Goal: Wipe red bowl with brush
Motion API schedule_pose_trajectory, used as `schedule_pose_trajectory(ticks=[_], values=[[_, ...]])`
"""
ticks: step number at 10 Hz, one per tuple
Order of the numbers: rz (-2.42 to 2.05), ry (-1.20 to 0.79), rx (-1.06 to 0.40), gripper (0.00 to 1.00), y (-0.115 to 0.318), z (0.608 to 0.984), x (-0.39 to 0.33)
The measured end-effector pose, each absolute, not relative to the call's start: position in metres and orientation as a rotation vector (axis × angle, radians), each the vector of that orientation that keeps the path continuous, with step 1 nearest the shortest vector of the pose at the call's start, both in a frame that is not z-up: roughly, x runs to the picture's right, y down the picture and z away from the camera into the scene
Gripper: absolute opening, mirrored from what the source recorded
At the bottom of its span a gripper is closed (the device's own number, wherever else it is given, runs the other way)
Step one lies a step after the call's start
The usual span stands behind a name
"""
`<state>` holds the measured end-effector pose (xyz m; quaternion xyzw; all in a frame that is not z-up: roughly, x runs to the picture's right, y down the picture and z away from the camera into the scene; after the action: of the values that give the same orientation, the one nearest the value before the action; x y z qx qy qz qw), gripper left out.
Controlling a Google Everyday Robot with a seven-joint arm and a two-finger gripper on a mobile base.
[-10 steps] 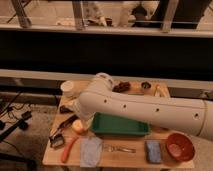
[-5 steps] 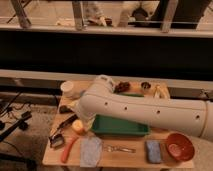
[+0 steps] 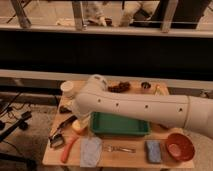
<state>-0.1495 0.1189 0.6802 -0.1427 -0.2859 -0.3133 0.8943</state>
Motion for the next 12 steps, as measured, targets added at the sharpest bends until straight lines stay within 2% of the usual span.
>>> schedule_pose_trajectory(ticks=[6, 12], values=[[-0.629, -0.653, -0.334, 0.80, 0.115, 0.709, -0.185], [-0.631, -0.652, -0.337, 0.80, 0.115, 0.712, -0.185]])
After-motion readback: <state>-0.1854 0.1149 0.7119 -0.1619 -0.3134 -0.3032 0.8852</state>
